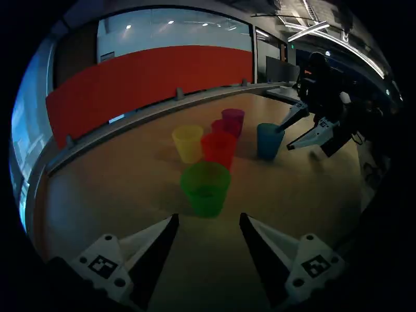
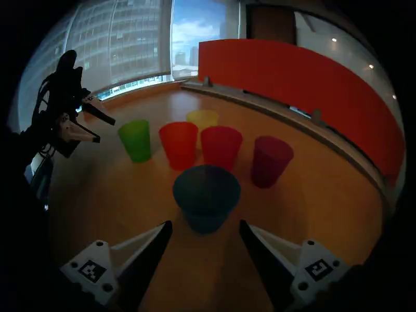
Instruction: Pour water
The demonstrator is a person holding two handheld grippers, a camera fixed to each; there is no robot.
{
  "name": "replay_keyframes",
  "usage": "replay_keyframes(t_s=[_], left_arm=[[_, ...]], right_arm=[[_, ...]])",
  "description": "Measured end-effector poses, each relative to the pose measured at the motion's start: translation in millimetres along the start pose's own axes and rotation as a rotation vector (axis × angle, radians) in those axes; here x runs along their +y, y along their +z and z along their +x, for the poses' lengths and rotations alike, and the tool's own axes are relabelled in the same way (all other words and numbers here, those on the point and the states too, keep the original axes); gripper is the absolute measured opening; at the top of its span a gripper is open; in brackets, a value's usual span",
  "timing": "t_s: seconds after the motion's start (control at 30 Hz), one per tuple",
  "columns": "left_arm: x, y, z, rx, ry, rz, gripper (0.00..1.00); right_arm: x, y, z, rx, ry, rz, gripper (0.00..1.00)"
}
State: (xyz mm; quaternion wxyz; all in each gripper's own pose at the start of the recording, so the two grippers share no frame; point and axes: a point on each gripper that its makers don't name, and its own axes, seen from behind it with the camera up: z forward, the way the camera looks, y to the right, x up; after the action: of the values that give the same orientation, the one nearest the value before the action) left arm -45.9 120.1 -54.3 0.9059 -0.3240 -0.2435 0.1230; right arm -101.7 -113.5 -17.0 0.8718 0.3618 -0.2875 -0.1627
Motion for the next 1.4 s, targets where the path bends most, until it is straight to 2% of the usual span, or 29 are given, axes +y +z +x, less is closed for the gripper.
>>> replay_keyframes(t_s=[0.2, 0.4, 0.67, 0.87, 1.07, 1.4], left_arm=[[-0.6, -11.5, 7.5, 0.042, -0.014, 0.028, 0.87], [-6.3, -21.1, 13.5, 0.086, -0.037, 0.067, 0.87], [-16.6, -33.8, 20.9, 0.133, -0.062, 0.109, 0.86], [-26.6, -40.8, 27.9, 0.169, -0.078, 0.147, 0.86], [-39.0, -50.2, 38.8, 0.225, -0.107, 0.202, 0.86], [-58.1, -65.5, 56.0, 0.300, -0.137, 0.291, 0.86]], right_arm=[[-1.0, -21.8, -4.3, 0.035, 0.010, -0.029, 1.00], [-0.3, -40.3, -8.4, 0.066, 0.029, -0.058, 1.00], [3.1, -55.4, -9.9, 0.104, 0.043, -0.100, 1.00], [9.6, -62.5, -3.6, 0.152, 0.082, -0.142, 1.00], [21.0, -72.2, 7.9, 0.222, 0.114, -0.203, 1.00], [46.7, -88.6, 17.0, 0.309, 0.145, -0.344, 1.00]])
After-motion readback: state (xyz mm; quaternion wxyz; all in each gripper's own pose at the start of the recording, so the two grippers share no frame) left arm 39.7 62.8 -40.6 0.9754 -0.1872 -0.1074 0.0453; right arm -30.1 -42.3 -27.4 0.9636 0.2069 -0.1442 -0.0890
